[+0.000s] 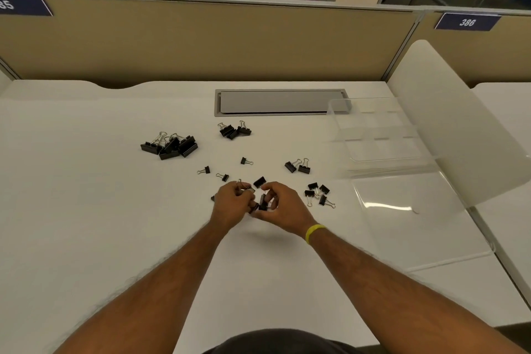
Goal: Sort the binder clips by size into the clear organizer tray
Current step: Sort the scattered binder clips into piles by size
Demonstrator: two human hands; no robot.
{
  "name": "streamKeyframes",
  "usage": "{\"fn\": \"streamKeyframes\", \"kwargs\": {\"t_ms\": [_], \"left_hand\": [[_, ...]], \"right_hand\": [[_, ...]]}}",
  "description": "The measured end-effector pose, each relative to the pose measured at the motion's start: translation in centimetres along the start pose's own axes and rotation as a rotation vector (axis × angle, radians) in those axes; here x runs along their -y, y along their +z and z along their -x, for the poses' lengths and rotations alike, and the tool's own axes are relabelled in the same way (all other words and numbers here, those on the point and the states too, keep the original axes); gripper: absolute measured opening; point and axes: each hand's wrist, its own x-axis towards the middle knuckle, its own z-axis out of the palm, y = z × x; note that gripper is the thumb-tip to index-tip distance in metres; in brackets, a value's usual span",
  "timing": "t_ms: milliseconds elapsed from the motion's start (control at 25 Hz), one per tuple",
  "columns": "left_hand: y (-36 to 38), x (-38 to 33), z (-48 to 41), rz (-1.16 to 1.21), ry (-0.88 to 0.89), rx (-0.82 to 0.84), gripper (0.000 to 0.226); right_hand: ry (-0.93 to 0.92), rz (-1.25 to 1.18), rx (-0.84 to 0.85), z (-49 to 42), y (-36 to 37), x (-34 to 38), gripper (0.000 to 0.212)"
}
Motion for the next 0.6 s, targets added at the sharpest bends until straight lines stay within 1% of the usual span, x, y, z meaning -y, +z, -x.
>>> {"fn": "streamKeyframes", "kwargs": {"t_ms": [120,240,320,440,520,600], "left_hand": [[-2.6,0.6,-0.8,-0.003,-0.029,-0.078,0.012],[-4.4,1.0,-1.3,-0.012,-0.037,-0.082,0.012],[-4.9,1.0,-1.4,0.007,-0.046,-0.062,0.010],[-5.0,0.9,-1.4,0.045,-0.069,-0.042,0.008],[-5.1,0.8,-1.6,0.077,-0.082,-0.049,0.009],[-5.3,0.8,-1.9,0.127,-0.087,-0.050,0.008]], "right_hand": [[0.021,0.351,0.100,-1.1,-0.5,-1.3,0.065],[-0.004,0.535,0.145,-2.3,-0.4,-1.3,0.067],[-0.026,0.587,0.188,-3.0,-0.2,-1.1,0.065],[-0.062,0.618,0.197,-3.3,-0.1,-1.1,0.054],[-0.079,0.589,0.172,-3.1,-0.5,-1.2,0.047],[-0.082,0.467,0.120,-2.7,-1.1,-1.2,0.040]]}}
